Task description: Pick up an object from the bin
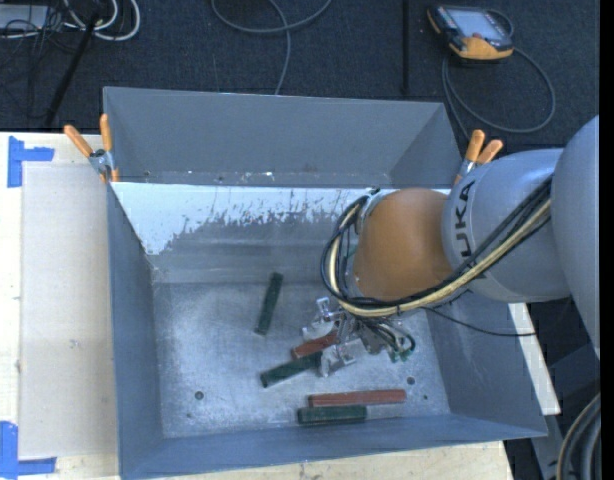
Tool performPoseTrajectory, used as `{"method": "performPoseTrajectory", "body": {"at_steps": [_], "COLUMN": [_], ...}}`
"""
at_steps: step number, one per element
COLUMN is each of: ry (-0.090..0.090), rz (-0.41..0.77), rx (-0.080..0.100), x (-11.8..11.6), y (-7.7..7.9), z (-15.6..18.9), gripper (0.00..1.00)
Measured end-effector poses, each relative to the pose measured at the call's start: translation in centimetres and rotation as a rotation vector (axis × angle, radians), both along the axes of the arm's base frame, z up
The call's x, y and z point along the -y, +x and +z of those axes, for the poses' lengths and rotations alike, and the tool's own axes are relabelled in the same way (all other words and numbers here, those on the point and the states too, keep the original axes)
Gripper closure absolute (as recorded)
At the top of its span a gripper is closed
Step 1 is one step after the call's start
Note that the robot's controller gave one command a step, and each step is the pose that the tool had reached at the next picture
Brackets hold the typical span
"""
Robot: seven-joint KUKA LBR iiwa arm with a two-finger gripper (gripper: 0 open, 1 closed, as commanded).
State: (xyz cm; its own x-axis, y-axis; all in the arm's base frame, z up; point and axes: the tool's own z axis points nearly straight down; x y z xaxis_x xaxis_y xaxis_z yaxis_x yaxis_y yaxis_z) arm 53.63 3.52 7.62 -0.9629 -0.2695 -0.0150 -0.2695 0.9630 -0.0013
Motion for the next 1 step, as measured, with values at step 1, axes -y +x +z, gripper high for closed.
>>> {"method": "performPoseTrajectory", "body": {"at_steps": [1], "ry": [-0.003], "rz": [0.094], "rx": [-0.015], "x": [1.10], "y": [-1.32], "z": [13.06], "gripper": [1.00]}}
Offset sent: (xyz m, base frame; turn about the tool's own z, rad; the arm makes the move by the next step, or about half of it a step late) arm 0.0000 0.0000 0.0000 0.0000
